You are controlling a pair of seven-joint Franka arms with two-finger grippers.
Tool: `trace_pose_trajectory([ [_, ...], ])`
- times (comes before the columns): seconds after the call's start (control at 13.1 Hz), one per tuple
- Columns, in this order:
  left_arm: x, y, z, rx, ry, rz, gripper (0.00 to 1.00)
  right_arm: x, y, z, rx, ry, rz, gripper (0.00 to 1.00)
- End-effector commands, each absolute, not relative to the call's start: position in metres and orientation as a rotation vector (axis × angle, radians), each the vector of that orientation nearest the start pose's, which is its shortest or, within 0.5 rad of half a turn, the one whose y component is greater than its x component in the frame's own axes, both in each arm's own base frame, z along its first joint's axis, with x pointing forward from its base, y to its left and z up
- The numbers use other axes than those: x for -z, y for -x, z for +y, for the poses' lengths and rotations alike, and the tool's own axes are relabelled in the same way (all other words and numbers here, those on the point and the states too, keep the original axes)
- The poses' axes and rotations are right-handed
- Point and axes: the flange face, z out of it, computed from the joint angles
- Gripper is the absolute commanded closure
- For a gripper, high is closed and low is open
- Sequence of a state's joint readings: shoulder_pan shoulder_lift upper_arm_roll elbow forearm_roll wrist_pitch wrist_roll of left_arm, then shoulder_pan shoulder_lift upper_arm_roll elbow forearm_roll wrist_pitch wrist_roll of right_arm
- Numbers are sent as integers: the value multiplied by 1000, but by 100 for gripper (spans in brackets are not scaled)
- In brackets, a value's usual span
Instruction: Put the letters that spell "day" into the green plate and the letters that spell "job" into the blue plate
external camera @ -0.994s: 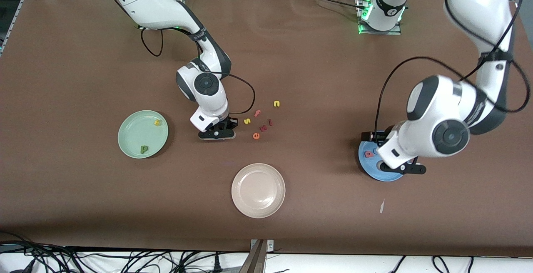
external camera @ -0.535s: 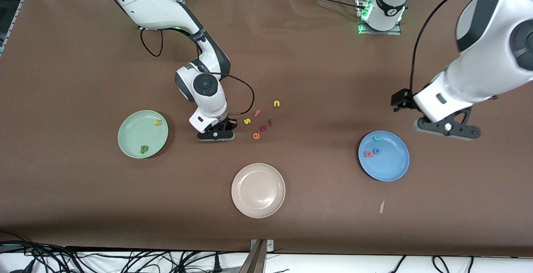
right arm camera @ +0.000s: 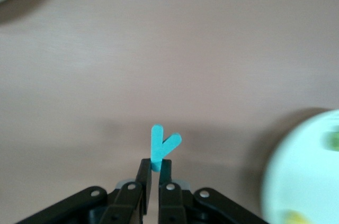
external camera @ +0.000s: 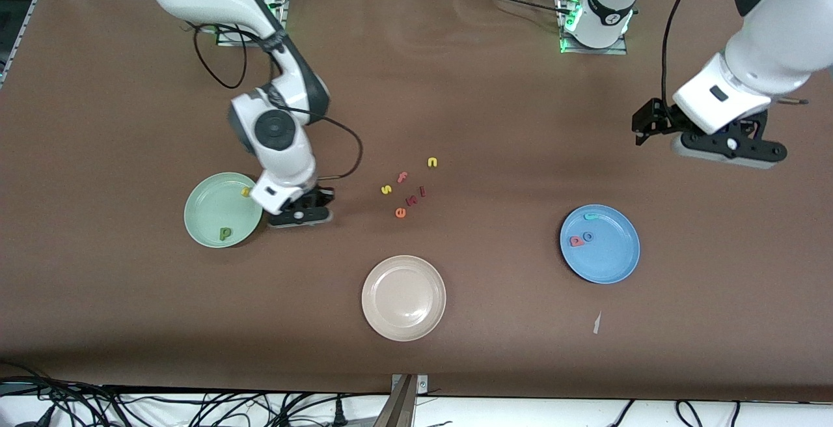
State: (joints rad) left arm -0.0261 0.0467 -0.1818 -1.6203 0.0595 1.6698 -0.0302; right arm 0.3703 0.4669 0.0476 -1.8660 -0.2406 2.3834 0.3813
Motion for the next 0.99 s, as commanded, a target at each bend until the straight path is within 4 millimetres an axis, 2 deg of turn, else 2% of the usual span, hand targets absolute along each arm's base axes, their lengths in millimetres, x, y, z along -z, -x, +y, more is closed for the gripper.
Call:
trace_pose_trajectory([
  [0.0,-588,-552,-101,41,3112,281,0,-305,-565,177,123,3244,-479,96],
  [0.15,-591,-555,-101,32,3144,274,0,-321,-560,129,45,3256,-555,95],
  [0.23,-590,-555,-101,22,3146,271,0,-328,-558,117,6,3260,-576,93],
  [0.31,-590,-555,-101,22,3146,274,0,-333,-557,109,-12,3267,-562,81],
  [0.38,-589,-555,-100,15,3147,273,0,-336,-557,104,-13,3269,-545,39],
  [0.46,-589,-554,-101,5,3146,273,0,-337,-557,103,-13,3269,-537,7],
  [0.54,-589,-553,-103,0,3146,271,0,-339,-557,103,-17,3267,-526,0],
  [0.69,-589,-552,-103,-4,3143,278,0,-346,-558,103,-8,3263,-504,0],
  [0.92,-590,-552,-104,-2,3144,271,0,-387,-564,110,-21,3221,-369,0],
])
